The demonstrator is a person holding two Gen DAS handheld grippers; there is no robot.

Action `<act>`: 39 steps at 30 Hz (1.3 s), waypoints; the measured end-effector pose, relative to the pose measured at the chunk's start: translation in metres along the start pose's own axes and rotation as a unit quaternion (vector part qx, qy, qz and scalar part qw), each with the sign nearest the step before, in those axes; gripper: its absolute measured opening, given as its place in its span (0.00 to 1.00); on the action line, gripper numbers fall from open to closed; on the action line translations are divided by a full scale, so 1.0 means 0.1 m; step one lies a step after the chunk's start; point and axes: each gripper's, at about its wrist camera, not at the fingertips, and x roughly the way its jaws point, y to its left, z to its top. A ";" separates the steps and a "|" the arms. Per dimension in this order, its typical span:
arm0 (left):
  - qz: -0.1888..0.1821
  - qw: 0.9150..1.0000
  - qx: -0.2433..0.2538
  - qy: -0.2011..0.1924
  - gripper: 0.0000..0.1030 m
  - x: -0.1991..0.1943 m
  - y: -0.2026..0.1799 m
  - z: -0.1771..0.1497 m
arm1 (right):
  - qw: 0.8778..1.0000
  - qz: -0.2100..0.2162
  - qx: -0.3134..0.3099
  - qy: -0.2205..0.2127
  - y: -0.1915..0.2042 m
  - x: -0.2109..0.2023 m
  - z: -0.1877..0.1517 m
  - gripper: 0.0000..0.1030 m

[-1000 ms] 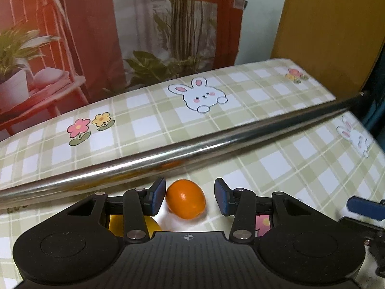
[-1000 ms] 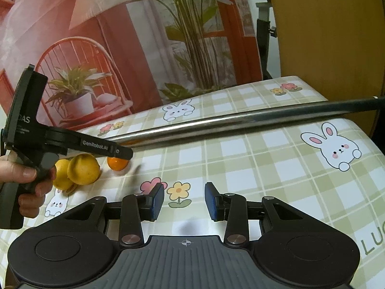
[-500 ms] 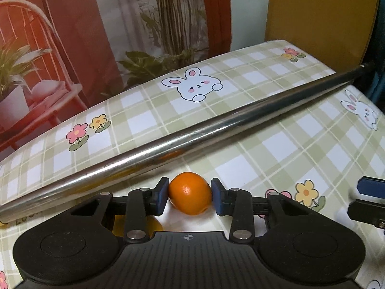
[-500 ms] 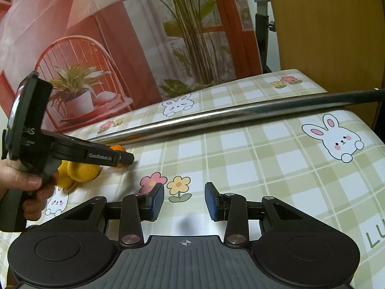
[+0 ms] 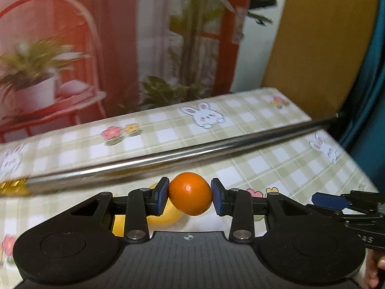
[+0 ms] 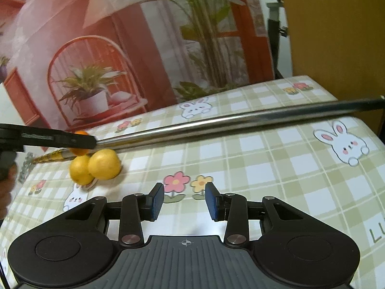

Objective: Organize fruits
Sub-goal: 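Grasp a lemon with right while left lifts the tangerine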

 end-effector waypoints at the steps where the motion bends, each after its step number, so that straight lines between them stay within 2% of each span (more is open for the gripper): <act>1: 0.005 1.000 -0.009 -0.004 0.39 -0.09 0.05 -0.04 | 1.000 0.003 -0.009 0.001 0.04 -0.01 0.01 0.34; 7: 0.037 0.997 -0.069 -0.014 0.38 -0.53 0.41 -0.34 | 0.997 0.024 -0.070 0.003 0.39 0.02 0.13 0.34; 11: 0.059 0.994 -0.091 -0.022 0.39 -0.75 0.59 -0.53 | 0.993 0.053 -0.101 -0.001 0.61 0.13 0.25 0.34; 15: 0.060 0.991 -0.120 -0.030 0.38 -0.89 0.74 -0.64 | 0.987 0.087 -0.135 -0.001 0.83 0.38 0.42 0.35; 17: 0.060 0.989 -0.132 -0.034 0.38 -0.93 0.81 -0.70 | 0.982 0.096 -0.165 0.002 0.95 0.54 0.48 0.39; 19: 0.060 0.987 -0.144 -0.036 0.38 -0.96 0.85 -0.75 | 0.972 0.105 -0.210 0.010 1.10 0.70 0.51 0.52; 22: 0.059 0.985 -0.156 -0.037 0.38 -0.99 0.90 -0.85 | 0.954 0.098 -0.282 0.027 1.30 0.94 0.49 0.55; 23: 0.061 0.985 -0.156 -0.036 0.38 -0.99 0.91 -0.86 | 0.950 0.096 -0.296 0.032 1.34 1.00 0.48 0.55; 28: 0.054 0.984 -0.168 -0.034 0.38 -0.96 0.98 -0.92 | 0.934 0.096 -0.340 0.059 1.49 1.26 0.41 0.73; 32: 0.050 0.984 -0.170 -0.034 0.38 -0.95 0.98 -0.96 | 0.923 0.094 -0.364 0.079 1.58 1.44 0.36 0.72; 39: 0.040 0.985 -0.166 -0.033 0.38 -0.93 0.94 -0.97 | 0.917 0.100 -0.372 0.104 1.62 1.60 0.34 0.57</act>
